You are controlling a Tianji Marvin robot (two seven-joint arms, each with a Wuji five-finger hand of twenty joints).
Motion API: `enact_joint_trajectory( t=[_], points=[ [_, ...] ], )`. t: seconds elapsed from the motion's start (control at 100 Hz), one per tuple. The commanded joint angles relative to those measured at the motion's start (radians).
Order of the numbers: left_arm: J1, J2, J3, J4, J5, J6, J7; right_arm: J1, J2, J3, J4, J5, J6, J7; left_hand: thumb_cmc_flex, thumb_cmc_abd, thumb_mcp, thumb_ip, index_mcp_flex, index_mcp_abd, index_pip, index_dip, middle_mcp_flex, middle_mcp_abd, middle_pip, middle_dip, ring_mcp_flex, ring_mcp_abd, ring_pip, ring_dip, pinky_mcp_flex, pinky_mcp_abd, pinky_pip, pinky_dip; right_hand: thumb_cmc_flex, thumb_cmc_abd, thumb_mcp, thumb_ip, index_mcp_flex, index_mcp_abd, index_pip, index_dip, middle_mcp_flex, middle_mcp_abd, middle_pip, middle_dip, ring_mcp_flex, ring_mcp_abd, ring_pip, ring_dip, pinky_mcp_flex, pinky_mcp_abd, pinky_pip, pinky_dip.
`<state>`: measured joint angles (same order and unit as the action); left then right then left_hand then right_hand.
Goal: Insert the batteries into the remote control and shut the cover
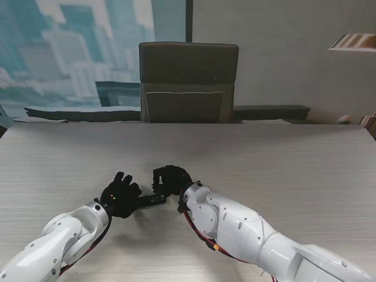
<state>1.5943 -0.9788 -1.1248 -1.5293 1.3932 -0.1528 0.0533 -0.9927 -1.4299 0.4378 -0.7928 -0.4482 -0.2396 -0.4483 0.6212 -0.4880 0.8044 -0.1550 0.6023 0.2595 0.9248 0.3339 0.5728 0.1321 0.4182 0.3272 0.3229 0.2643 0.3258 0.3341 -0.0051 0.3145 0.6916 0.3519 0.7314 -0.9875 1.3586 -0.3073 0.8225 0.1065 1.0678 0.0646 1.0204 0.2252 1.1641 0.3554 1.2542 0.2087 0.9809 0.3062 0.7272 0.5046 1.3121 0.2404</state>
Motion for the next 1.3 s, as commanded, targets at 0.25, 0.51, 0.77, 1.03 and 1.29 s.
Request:
enact_joint_trajectory(
  t=[0.25,0.51,0.77,1.03,1.29],
  points=[
    [0.024,0.0,0.012,0.037,0.004,-0.001,-0.037,-0.025,0.014,-0.008,-0.006,-0.023,-0.014,0.013,0.134,-0.019,-0.046,0.034,0.048,-0.321,0.201,0.082,-0.017,-0.014,0.015,0.011,0.011,-0.015,0.017,-0.002,-0.006,0.005,0.018,0.009,0.012,0.006,0.022,-0.022,0.063,-0.133,0.144,0.014,0.04,-0.019,-0.053,-0.008,0.002,0.01,-0.107,0.044,-0.019,0.053,-0.065,-0.025],
    [0.024,0.0,0.012,0.035,0.004,-0.002,-0.04,-0.015,-0.007,-0.016,0.025,-0.021,-0.017,-0.016,0.134,-0.019,-0.046,0.034,0.049,-0.323,0.202,0.082,-0.017,-0.014,0.015,0.011,0.011,-0.014,0.017,-0.002,-0.006,0.005,0.017,0.009,0.021,0.053,0.014,-0.015,0.039,-0.169,0.18,0.033,0.022,-0.013,-0.069,-0.005,-0.011,0.013,-0.127,0.045,-0.024,0.053,-0.067,-0.024],
    [0.027,-0.001,0.009,0.034,0.006,0.001,-0.038,-0.007,-0.022,-0.026,0.046,-0.004,-0.022,-0.006,0.135,-0.019,-0.045,0.033,0.049,-0.325,0.202,0.082,-0.017,-0.014,0.015,0.011,0.01,-0.015,0.017,-0.002,-0.007,0.006,0.017,0.009,0.019,0.069,0.011,-0.012,0.021,-0.166,0.193,0.042,0.013,-0.013,-0.068,0.0,-0.014,0.013,-0.131,0.046,-0.033,0.05,-0.072,-0.024],
    [0.028,-0.001,0.008,0.035,0.007,0.003,-0.035,-0.025,0.015,-0.023,0.004,-0.033,-0.05,0.015,0.135,-0.019,-0.046,0.034,0.049,-0.323,0.201,0.082,-0.017,-0.014,0.015,0.011,0.009,-0.014,0.017,-0.003,-0.006,0.005,0.017,0.009,-0.052,0.026,0.004,-0.028,-0.033,-0.14,0.167,0.04,-0.042,-0.011,-0.091,0.007,-0.083,0.017,-0.15,0.045,-0.087,0.034,-0.086,-0.018],
    [0.026,0.0,0.011,0.034,0.007,0.001,-0.039,-0.041,0.051,-0.012,-0.033,-0.074,-0.068,0.013,0.136,-0.018,-0.046,0.034,0.049,-0.323,0.201,0.082,-0.017,-0.016,0.015,0.011,0.01,-0.016,0.017,-0.003,-0.007,0.006,0.017,0.009,-0.239,-0.004,0.02,0.056,-0.081,-0.06,-0.011,0.161,-0.169,-0.013,-0.132,0.105,-0.226,0.03,-0.163,0.072,-0.184,0.023,-0.137,0.03]
  ],
)
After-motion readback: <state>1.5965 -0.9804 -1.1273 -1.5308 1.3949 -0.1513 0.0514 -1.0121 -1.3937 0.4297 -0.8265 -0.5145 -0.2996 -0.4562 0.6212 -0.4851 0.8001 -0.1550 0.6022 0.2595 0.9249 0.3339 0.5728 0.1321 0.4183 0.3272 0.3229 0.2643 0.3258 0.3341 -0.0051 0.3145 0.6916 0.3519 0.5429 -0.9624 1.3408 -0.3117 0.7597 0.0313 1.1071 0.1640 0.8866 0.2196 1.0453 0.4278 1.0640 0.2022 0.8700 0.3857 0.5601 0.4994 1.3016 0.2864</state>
